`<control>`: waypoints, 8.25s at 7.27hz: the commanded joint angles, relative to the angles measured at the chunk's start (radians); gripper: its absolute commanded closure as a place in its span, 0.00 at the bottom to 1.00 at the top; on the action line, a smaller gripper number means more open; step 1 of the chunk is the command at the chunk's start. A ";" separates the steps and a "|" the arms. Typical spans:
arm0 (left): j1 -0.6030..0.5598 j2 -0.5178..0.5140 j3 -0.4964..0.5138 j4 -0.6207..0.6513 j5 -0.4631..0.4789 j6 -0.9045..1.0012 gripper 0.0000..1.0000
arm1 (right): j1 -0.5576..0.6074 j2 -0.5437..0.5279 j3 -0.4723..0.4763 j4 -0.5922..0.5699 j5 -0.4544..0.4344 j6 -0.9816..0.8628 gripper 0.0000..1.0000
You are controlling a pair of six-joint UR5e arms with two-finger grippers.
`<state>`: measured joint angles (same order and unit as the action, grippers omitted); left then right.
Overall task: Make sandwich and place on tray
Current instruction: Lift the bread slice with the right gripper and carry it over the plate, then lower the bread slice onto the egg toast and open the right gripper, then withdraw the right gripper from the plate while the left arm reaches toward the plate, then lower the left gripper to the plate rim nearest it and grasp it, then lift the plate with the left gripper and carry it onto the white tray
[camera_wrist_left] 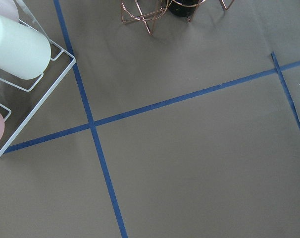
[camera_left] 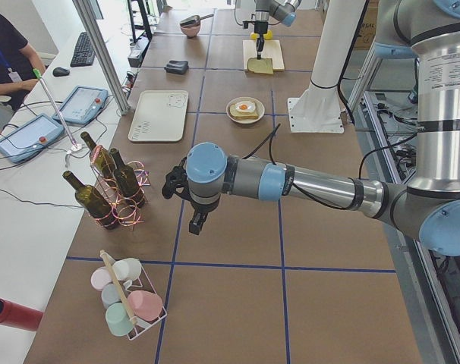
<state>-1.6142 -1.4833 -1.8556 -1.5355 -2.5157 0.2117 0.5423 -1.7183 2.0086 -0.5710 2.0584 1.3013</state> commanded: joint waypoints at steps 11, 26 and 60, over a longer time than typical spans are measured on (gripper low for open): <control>-0.001 0.001 -0.001 0.000 0.000 0.000 0.00 | -0.028 0.609 -0.333 -0.308 0.020 0.082 1.00; 0.265 -0.020 0.000 -0.604 -0.158 -0.863 0.00 | 0.227 0.305 -0.167 -0.297 0.155 0.092 0.00; 1.018 -0.709 0.282 -0.614 0.585 -1.888 1.00 | 0.493 -0.001 -0.162 -0.308 0.290 -0.353 0.00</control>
<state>-0.5351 -2.1151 -1.6683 -2.1382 -1.9074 -1.6668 1.0325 -1.7188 1.8454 -0.8783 2.3475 0.9475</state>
